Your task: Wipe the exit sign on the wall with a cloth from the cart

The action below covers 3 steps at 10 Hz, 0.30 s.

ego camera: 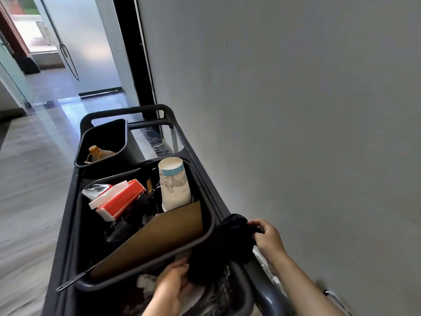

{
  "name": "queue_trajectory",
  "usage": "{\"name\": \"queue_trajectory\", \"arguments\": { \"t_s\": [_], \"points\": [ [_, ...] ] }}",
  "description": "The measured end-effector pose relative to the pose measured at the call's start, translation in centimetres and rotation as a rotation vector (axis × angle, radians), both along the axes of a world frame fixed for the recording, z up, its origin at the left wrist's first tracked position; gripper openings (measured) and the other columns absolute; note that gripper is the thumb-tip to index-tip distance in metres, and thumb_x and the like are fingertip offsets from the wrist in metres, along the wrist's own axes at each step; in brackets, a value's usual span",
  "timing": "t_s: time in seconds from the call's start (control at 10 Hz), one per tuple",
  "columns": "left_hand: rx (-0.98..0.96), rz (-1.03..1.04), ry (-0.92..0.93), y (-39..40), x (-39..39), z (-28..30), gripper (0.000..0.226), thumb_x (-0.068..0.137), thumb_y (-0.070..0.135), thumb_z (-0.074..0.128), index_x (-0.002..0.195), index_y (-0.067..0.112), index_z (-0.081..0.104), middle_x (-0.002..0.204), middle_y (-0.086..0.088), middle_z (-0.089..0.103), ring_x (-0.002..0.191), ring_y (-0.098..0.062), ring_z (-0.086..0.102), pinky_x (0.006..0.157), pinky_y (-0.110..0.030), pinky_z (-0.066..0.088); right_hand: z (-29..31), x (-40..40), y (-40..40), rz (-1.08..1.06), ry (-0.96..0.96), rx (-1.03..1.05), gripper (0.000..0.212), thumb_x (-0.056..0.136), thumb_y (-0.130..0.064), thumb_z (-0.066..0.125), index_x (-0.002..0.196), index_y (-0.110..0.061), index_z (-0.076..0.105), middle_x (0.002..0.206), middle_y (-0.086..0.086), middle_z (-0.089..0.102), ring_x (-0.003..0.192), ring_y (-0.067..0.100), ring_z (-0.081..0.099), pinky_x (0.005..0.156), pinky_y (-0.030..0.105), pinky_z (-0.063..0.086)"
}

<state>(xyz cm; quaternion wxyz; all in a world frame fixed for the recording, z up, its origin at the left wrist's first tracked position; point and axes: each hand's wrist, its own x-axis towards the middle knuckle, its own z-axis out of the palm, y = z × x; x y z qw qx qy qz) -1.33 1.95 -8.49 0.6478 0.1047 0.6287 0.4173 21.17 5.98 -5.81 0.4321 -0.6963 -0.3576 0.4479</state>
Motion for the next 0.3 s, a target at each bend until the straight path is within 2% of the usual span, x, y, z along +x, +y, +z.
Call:
{"name": "queue_trajectory", "arguments": {
  "t_s": [0.1,0.2,0.3],
  "points": [
    [-0.005,-0.004,0.018,-0.2,0.2,0.3,0.026,0.101,-0.007,0.043,0.114,0.007,0.061,0.085,-0.014,0.068,0.077,-0.025,0.063,0.063,-0.032,0.052,-0.1,0.6,-0.3,0.002,0.064,0.005,0.035,0.078,0.011,0.054,0.086,-0.018,0.070,0.090,0.009,0.071,0.091,0.030,0.067,0.087,0.046,0.056],
    [-0.005,-0.015,0.073,-0.2,0.4,0.3,0.019,0.102,0.001,0.048,0.111,0.006,0.064,0.083,-0.009,0.064,0.075,-0.023,0.059,0.072,-0.034,0.047,1.1,1.2,-1.3,0.016,0.112,0.043,0.040,0.078,0.006,0.054,0.094,-0.027,0.069,0.103,0.004,0.069,0.097,0.019,0.066,0.077,0.030,0.055],
    [0.050,-0.025,0.134,-0.5,0.8,1.3,0.018,0.101,0.005,0.052,0.108,0.006,0.068,0.088,-0.008,0.068,0.082,-0.023,0.062,0.077,-0.035,0.048,2.0,1.4,-2.2,0.031,0.104,0.059,0.041,0.081,0.001,0.054,0.102,-0.032,0.064,0.113,-0.003,0.065,0.106,0.013,0.061,0.074,0.020,0.048]
  ]
}}
